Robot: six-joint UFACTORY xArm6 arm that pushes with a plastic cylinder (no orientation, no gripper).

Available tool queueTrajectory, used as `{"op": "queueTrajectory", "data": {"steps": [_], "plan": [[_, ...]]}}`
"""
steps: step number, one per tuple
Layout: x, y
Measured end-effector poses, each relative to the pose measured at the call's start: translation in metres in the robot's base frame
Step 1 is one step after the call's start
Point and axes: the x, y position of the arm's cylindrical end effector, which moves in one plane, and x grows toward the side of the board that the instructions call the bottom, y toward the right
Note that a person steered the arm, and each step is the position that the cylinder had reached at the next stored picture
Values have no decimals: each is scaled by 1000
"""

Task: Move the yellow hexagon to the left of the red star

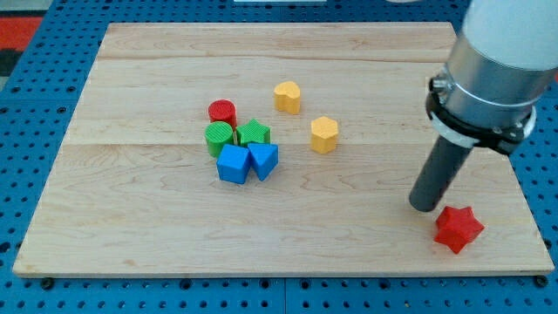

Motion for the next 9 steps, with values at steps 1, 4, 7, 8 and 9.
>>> {"op": "queueTrajectory", "data": {"steps": [1,4,7,8,9], "plan": [[-46,7],[-109,-120],[-37,-80],[-30,-113],[-25,-125]]}}
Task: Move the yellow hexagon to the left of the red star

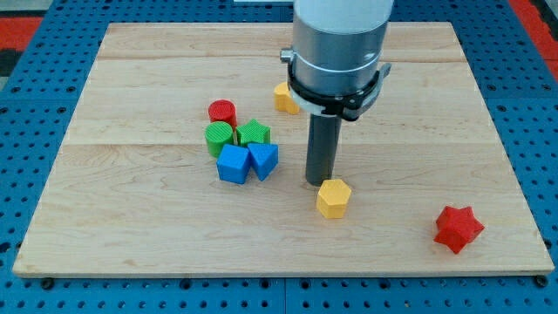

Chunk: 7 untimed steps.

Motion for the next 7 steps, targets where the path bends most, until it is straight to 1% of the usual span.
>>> {"op": "queueTrajectory", "data": {"steps": [1,2,3,4,5,6,7], "plan": [[10,1],[28,16],[37,20],[39,37],[32,36],[-19,33],[-50,7]]}}
